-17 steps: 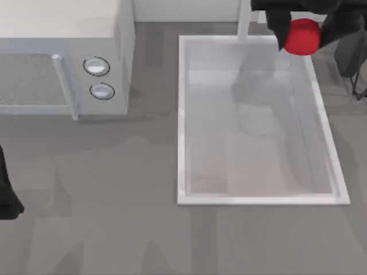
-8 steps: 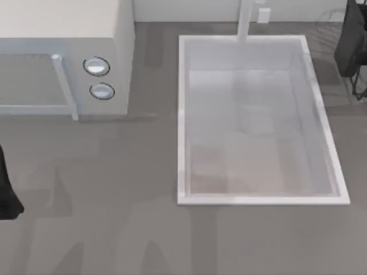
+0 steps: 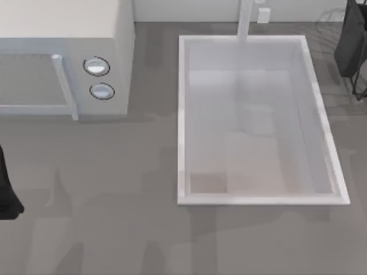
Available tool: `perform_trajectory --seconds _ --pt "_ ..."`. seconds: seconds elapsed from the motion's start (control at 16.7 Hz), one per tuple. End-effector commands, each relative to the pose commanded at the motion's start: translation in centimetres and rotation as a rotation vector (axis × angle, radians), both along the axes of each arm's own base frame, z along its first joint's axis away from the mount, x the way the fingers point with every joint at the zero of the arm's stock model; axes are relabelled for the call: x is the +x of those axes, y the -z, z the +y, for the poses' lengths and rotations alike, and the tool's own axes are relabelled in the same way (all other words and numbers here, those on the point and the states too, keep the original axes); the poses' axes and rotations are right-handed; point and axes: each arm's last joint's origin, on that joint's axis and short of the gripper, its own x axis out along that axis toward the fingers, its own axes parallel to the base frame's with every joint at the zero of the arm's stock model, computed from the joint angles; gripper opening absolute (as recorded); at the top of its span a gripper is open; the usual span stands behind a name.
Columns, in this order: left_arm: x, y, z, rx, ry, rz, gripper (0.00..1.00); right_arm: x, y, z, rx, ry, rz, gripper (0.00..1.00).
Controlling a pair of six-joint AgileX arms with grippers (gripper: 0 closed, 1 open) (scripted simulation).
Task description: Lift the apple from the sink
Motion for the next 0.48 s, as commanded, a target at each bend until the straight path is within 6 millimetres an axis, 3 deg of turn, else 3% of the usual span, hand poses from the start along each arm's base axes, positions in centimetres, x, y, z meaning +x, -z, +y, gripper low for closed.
perform_trajectory --seconds 0.24,0.48 --pt "0.0 0.0 0.0 0.000 0.000 0.000 1.00 0.1 0.2 0.1 0.000 -0.002 0.005 0.00" --pt "0.0 0.0 0.0 0.000 0.000 0.000 1.00 0.4 3.2 0.1 0.000 -0.001 0.011 0.00"
